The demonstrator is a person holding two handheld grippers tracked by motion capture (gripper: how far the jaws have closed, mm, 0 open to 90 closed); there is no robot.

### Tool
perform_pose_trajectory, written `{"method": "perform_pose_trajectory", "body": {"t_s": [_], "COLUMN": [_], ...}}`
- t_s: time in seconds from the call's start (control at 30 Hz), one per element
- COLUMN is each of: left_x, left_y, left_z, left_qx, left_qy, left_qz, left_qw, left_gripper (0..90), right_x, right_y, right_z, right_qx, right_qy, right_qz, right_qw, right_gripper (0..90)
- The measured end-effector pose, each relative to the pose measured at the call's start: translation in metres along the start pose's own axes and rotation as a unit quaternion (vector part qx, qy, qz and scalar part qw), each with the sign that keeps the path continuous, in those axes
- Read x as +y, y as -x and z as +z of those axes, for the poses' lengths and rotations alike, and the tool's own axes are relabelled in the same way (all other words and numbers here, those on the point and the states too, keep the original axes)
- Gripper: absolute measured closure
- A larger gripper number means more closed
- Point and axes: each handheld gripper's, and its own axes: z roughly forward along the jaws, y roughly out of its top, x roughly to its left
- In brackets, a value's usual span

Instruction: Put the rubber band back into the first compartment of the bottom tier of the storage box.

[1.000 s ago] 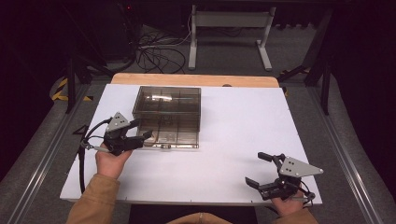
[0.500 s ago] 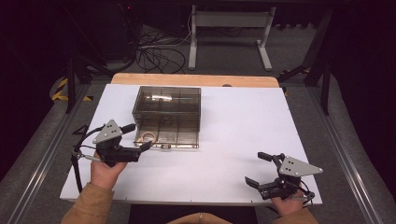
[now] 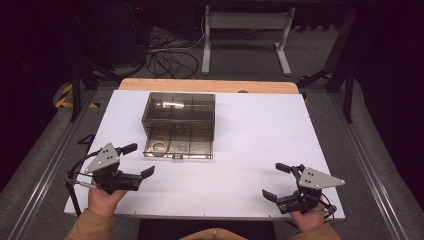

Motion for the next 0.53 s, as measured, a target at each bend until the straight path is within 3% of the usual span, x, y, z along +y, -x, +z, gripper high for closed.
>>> {"method": "perform_pose_trajectory", "body": {"t_s": [0.4, 0.53], "left_x": [-0.033, -0.038], "left_y": [0.006, 0.006], "left_z": [-0.014, -0.016], "left_qx": [0.007, 0.002], "left_qy": [0.006, 0.013], "left_qz": [0.01, -0.003], "left_qw": [0.9999, 0.9999], "left_gripper": [4.9, 4.2], "right_x": [0.0, -0.001], "right_y": [0.0, 0.001], "right_z": [-0.001, 0.0], "right_qx": [-0.001, -0.001], "right_qy": [0.0, -0.001], "right_qz": [0.001, 0.001], "right_qw": [1.0, 1.0], "right_gripper": [4.8, 4.8]}}
